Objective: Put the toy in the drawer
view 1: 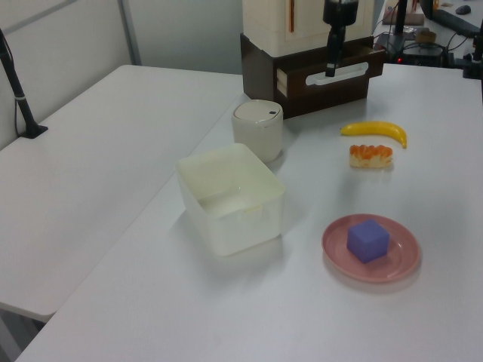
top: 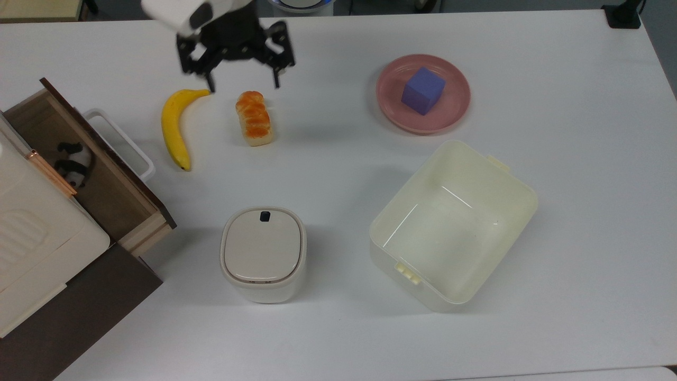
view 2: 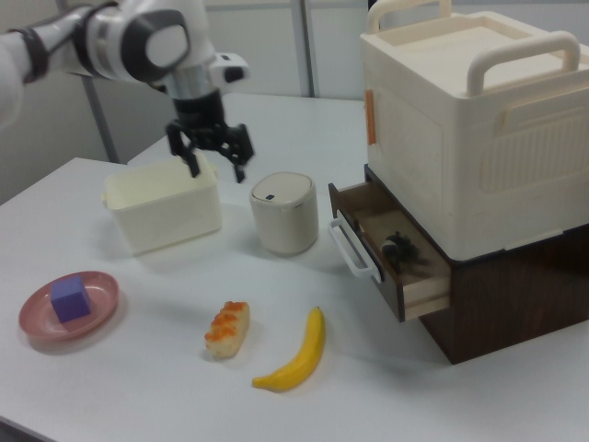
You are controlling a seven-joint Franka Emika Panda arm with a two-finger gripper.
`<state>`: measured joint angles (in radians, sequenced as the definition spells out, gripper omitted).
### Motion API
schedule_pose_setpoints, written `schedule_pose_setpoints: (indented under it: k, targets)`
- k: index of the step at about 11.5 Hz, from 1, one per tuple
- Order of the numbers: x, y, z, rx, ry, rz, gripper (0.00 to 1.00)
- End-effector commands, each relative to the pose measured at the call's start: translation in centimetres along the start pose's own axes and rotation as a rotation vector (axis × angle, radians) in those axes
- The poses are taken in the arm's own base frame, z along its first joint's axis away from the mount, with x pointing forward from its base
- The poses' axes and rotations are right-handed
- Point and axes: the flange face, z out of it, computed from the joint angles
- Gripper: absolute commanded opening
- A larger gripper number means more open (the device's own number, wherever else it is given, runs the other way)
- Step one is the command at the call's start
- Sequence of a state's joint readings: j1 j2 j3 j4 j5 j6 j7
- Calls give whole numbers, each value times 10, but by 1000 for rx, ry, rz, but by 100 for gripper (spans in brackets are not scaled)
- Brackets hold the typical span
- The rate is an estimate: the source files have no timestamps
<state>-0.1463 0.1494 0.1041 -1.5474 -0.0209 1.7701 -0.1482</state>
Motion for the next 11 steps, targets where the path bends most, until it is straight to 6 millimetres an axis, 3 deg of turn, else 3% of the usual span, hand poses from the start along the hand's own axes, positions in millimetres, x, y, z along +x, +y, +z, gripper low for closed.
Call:
schedule_pose_setpoints:
  k: [1,4,11]
  targets:
    - [-23,-41,-20,10,-76,66,100]
    - [-32,-58,-21,7,-93,39,100]
    - [-26,-46,-23,-56,-57,36,100]
